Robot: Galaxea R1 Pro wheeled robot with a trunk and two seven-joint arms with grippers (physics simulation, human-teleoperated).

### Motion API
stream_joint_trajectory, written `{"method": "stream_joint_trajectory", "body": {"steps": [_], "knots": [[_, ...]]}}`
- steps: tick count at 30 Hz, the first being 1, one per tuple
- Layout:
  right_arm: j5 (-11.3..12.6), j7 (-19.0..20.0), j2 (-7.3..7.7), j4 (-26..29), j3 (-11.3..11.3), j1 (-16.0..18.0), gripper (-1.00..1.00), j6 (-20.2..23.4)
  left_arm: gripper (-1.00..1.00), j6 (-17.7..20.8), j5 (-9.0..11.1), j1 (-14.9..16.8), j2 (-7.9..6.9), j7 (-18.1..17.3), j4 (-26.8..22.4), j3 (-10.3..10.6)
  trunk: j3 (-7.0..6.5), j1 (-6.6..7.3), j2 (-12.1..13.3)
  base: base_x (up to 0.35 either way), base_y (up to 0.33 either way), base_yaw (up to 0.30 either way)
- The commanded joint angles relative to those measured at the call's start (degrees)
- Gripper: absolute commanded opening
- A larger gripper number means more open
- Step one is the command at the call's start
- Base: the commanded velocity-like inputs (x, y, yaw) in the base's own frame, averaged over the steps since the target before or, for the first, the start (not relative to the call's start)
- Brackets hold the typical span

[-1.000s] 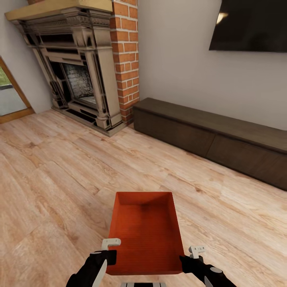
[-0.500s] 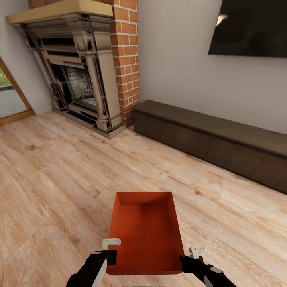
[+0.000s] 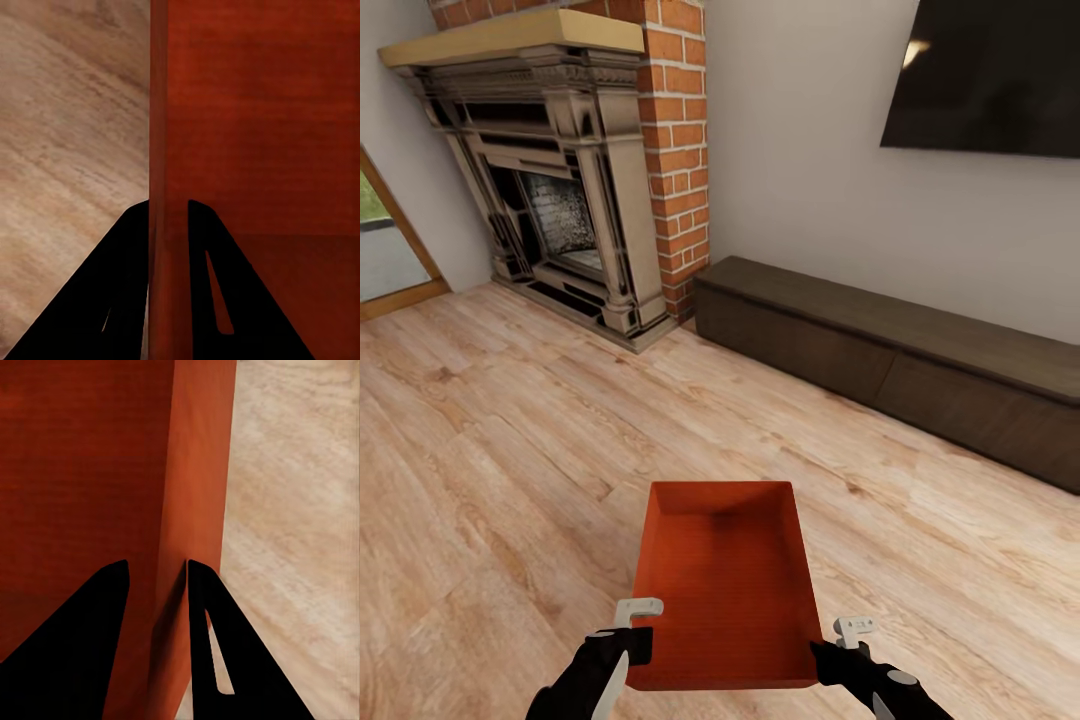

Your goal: Move the two storage containers from the living room to the garage. In the garage, place one container on the floor and stack the other container on top of it (either order is fine).

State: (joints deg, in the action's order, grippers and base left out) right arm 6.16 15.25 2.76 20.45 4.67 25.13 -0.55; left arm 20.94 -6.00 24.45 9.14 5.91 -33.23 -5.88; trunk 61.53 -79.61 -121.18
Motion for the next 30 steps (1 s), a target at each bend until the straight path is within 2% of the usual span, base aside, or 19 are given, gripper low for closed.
{"method": "stream_joint_trajectory", "body": {"steps": [1, 19, 30], "knots": [[0.61, 0.07, 0.05, -0.06, 0.43, 0.01, -1.00, -0.07, -1.00, 0.40, -1.91, 0.02, 0.09, 0.15, -0.25, -0.71, -0.14, 0.23, 0.40, 0.000, 0.000, 0.000], [0.61, 0.07, 0.05, -0.06, 0.49, 0.01, -1.00, -0.07, -1.00, 0.42, -1.97, 0.01, 0.09, 0.15, -0.25, -0.71, -3.37, 4.19, 7.62, 0.000, 0.000, -0.004], [0.61, 0.09, 0.05, -0.06, 0.45, 0.01, -1.00, 0.01, -1.00, 0.42, -2.00, 0.00, 0.09, 0.15, -0.25, -0.71, -5.47, 6.60, 12.03, 0.000, 0.000, -0.242]]}}
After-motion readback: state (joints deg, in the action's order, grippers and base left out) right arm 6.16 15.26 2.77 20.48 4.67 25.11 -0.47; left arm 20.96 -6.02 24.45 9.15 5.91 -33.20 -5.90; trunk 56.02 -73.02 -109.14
